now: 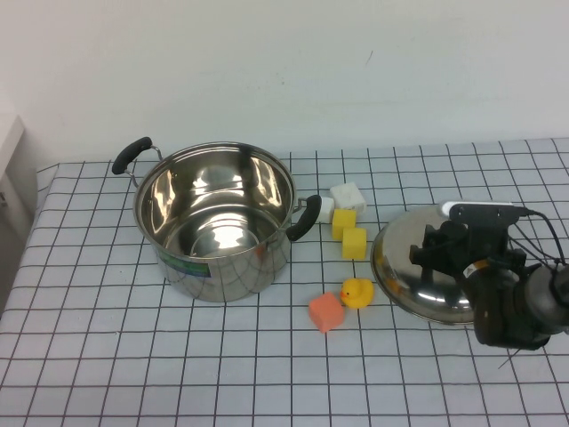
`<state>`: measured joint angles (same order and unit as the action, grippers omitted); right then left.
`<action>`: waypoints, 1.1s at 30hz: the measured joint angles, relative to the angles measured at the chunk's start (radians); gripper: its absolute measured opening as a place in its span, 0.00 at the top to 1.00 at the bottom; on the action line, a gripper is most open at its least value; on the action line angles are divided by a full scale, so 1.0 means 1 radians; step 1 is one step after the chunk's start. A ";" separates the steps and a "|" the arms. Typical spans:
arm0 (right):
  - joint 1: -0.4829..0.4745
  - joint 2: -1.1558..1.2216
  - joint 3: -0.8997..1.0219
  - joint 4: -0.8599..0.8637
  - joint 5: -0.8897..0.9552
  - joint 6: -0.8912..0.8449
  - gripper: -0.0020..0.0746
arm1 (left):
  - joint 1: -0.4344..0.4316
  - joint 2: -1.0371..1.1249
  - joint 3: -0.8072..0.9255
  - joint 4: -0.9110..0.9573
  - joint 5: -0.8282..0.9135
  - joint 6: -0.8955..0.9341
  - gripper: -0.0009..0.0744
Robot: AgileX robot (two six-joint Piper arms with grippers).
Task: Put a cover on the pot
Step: Pick up the pot lid
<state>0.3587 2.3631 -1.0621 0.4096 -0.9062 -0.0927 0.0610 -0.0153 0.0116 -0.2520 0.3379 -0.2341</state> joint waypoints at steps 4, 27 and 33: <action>-0.002 0.013 -0.002 0.007 -0.010 -0.002 0.26 | 0.000 0.000 0.000 0.000 0.000 0.000 0.99; -0.019 -0.512 0.129 0.063 0.340 -0.255 0.52 | 0.000 0.000 0.000 0.000 0.000 0.000 0.99; 0.034 -0.695 0.046 0.011 0.483 -0.257 0.52 | 0.000 0.000 0.000 0.000 0.000 0.000 0.99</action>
<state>0.3923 1.6683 -1.0159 0.4206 -0.4235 -0.3500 0.0610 -0.0153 0.0116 -0.2520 0.3379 -0.2341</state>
